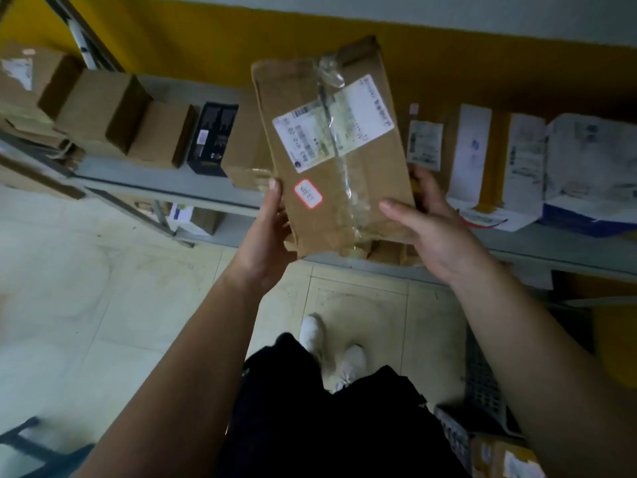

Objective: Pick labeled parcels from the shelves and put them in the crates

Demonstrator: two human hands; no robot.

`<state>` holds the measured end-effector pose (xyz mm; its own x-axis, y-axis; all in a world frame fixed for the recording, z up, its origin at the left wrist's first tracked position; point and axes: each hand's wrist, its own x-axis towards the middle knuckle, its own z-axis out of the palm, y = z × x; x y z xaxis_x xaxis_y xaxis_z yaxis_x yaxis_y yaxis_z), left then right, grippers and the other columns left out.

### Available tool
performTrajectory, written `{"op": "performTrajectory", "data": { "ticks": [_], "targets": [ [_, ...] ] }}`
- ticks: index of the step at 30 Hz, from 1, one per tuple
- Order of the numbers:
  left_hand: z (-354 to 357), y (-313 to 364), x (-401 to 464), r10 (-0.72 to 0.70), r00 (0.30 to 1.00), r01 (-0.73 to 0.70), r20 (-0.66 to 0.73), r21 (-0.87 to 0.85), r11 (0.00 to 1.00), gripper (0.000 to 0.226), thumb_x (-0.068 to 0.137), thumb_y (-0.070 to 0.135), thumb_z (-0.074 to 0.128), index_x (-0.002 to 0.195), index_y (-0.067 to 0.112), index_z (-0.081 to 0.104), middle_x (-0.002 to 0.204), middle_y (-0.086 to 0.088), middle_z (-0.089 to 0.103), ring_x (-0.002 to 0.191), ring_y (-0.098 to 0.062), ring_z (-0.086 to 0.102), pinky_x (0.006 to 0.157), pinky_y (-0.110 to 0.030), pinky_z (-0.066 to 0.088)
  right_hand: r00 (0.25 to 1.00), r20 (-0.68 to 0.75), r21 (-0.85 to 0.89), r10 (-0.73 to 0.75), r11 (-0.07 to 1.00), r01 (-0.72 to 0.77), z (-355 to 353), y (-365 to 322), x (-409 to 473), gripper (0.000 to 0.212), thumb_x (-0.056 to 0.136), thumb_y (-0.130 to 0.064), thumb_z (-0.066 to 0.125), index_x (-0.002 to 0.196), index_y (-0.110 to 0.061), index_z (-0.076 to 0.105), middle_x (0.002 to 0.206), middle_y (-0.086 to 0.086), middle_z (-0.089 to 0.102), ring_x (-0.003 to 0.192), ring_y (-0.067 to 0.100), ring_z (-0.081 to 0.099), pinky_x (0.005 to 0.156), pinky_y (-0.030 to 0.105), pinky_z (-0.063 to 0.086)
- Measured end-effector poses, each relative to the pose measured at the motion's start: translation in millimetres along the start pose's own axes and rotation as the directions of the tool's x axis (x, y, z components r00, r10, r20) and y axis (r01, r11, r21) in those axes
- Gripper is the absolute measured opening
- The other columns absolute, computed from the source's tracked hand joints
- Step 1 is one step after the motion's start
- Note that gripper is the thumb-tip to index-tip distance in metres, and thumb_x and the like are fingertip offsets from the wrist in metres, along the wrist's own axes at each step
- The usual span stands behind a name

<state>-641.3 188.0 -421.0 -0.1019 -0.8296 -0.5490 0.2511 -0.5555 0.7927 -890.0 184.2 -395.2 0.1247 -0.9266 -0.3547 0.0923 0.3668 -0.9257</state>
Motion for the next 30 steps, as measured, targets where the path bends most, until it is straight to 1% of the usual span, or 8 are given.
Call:
{"op": "performTrajectory", "data": {
  "ticks": [4, 6, 8, 11, 14, 22, 27, 30],
  "targets": [
    [7, -1, -11, 0.043, 0.999, -0.042, -0.020, 0.036, 0.998, 0.073, 0.097, 0.081, 0.036, 0.140, 0.033, 0.068, 0.149, -0.010, 0.065, 0.143, -0.041, 0.054, 0.119, -0.061, 0.038, 0.999, -0.028, 0.018, -0.023, 1.000, 0.024, 1, 7, -9, 0.083, 0.082, -0.024, 0.084, 0.152, -0.031, 0.040, 0.132, -0.003, 0.071, 0.120, 0.019, 0.072, 0.110, 0.054, 0.052],
    [7, 5, -14, 0.066, 0.997, -0.065, -0.040, 0.032, 0.997, 0.072, 0.097, 0.081, 0.037, 0.140, 0.032, 0.069, 0.148, -0.012, 0.065, 0.141, -0.044, 0.056, 0.117, -0.057, 0.040, 0.997, -0.066, 0.032, -0.027, 0.999, 0.029, 6, 9, -12, 0.094, 0.081, -0.027, 0.088, 0.159, -0.026, 0.034, 0.137, 0.000, 0.069, 0.123, 0.020, 0.070, 0.112, 0.057, 0.051],
    [7, 11, -16, 0.073, 0.996, -0.071, -0.052, 0.033, 0.997, 0.071, 0.098, 0.080, 0.038, 0.141, 0.032, 0.069, 0.146, -0.010, 0.067, 0.139, -0.038, 0.059, 0.119, -0.059, 0.042, 0.997, -0.078, 0.035, -0.029, 0.999, 0.032, 12, 8, -12, 0.101, 0.080, -0.030, 0.090, 0.161, -0.026, 0.031, 0.141, -0.001, 0.067, 0.126, 0.020, 0.069, 0.112, 0.058, 0.050],
    [4, 14, -13, 0.069, 0.996, -0.069, -0.052, 0.011, 0.998, 0.069, 0.099, 0.078, 0.039, 0.141, 0.032, 0.069, 0.143, -0.007, 0.069, 0.139, -0.032, 0.060, 0.115, -0.055, 0.049, 0.995, -0.086, 0.012, -0.048, 0.999, 0.049, 21, 10, -10, 0.084, 0.089, -0.023, 0.076, 0.159, -0.026, 0.031, 0.143, -0.003, 0.065, 0.127, 0.019, 0.068, 0.110, 0.059, 0.051],
    [-3, 16, -9, 0.075, 0.995, -0.079, -0.070, -0.056, 0.995, 0.064, 0.103, 0.072, 0.039, 0.138, 0.029, 0.070, 0.141, -0.008, 0.071, 0.137, -0.031, 0.063, 0.113, -0.051, 0.051, 0.992, -0.099, -0.015, -0.075, 0.997, 0.074, 28, 13, -6, 0.077, 0.093, -0.017, 0.072, 0.158, -0.021, 0.031, 0.144, 0.000, 0.064, 0.128, 0.020, 0.067, 0.110, 0.059, 0.052],
    [-13, 23, -4, 0.091, 0.995, -0.095, -0.051, -0.082, 0.992, 0.061, 0.107, 0.067, 0.035, 0.139, 0.025, 0.066, 0.137, -0.009, 0.073, 0.131, -0.030, 0.068, 0.113, -0.052, 0.052, 0.990, -0.093, -0.046, -0.102, 0.994, 0.098, 39, 13, 8, 0.074, 0.092, -0.023, 0.074, 0.155, -0.025, 0.035, 0.143, -0.004, 0.064, 0.131, 0.021, 0.065, 0.108, 0.063, 0.052],
    [-16, 29, -1, 0.079, 0.996, -0.081, -0.053, -0.042, 0.996, 0.066, 0.105, 0.070, 0.035, 0.146, 0.026, 0.062, 0.140, -0.007, 0.072, 0.134, -0.029, 0.066, 0.117, -0.054, 0.048, 0.988, -0.082, -0.033, -0.129, 0.991, 0.127, 42, 15, 13, 0.066, 0.095, -0.019, 0.071, 0.152, -0.025, 0.037, 0.141, -0.006, 0.065, 0.132, 0.022, 0.065, 0.105, 0.062, 0.054],
    [-19, 27, -1, 0.053, 0.998, -0.053, -0.020, -0.027, 0.998, 0.074, 0.098, 0.077, 0.038, 0.148, 0.028, 0.061, 0.143, -0.007, 0.070, 0.136, -0.030, 0.064, 0.116, -0.056, 0.048, 0.988, -0.110, -0.005, -0.106, 0.994, 0.106, 41, 18, 14, 0.074, 0.091, -0.021, 0.075, 0.154, -0.024, 0.037, 0.142, -0.002, 0.064, 0.129, 0.022, 0.067, 0.106, 0.062, 0.054]
  ]
}}
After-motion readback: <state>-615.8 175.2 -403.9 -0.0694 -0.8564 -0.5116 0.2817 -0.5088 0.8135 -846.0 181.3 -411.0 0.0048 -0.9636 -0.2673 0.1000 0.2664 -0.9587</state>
